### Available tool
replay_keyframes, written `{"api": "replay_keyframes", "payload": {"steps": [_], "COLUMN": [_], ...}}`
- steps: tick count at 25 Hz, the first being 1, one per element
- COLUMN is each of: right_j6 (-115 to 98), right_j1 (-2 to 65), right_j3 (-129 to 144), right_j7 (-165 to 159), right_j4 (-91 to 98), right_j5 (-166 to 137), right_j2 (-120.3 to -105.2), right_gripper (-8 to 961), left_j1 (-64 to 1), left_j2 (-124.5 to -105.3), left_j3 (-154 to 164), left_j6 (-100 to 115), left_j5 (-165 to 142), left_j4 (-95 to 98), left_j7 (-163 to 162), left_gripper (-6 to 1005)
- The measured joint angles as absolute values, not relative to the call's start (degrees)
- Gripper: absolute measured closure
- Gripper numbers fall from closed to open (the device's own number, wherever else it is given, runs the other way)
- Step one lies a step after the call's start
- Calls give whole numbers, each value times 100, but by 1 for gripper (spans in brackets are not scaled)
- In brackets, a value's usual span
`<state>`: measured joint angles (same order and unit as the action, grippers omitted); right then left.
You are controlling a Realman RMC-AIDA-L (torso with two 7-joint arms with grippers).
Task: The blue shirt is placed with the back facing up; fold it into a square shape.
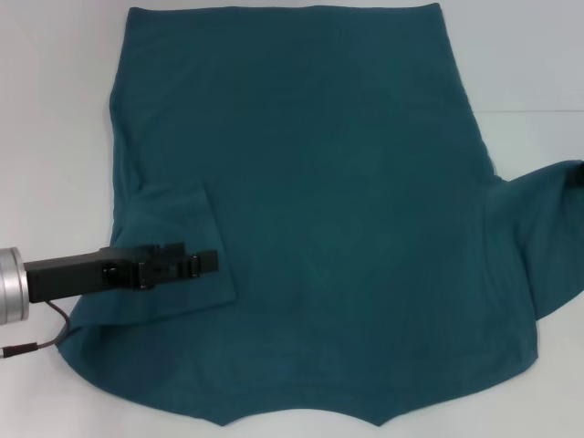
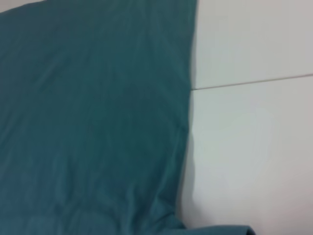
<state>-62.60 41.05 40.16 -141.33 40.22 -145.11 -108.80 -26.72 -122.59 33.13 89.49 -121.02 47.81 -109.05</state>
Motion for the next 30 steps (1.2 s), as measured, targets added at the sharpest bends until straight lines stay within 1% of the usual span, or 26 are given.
{"api": "replay_keyframes", "payload": {"steps": [10, 17, 22, 24, 30], "right_j6": [-7431, -8130, -8292, -8256, -8057], "right_j1": [4458, 4762, 5065, 5158, 5396], "right_j3": [4097, 4135, 4150, 4151, 4445], "right_j7": [-14215, -14314, -14636, -14707, -14682], "right_j4": [4170, 4484, 4536, 4536, 4040], "right_j5": [-14720, -15058, -15262, -15365, -15421], "right_j2": [-10852, -10882, -10718, -10708, -10858], "right_gripper": [924, 919, 916, 915, 912], "left_j1": [-2695, -2713, -2717, -2717, -2709], "left_j2": [-12261, -12270, -12279, -12280, -12293], "left_j3": [3313, 3313, 3314, 3314, 3314], "left_j6": [8889, 8886, 8885, 8882, 8811], "left_j5": [-12093, -12093, -12040, -12022, -12013], "left_j4": [4776, 4772, 4771, 4767, 4755], "left_j7": [-10918, -10933, -10945, -10948, -10951], "left_gripper": [140, 140, 140, 140, 139]}}
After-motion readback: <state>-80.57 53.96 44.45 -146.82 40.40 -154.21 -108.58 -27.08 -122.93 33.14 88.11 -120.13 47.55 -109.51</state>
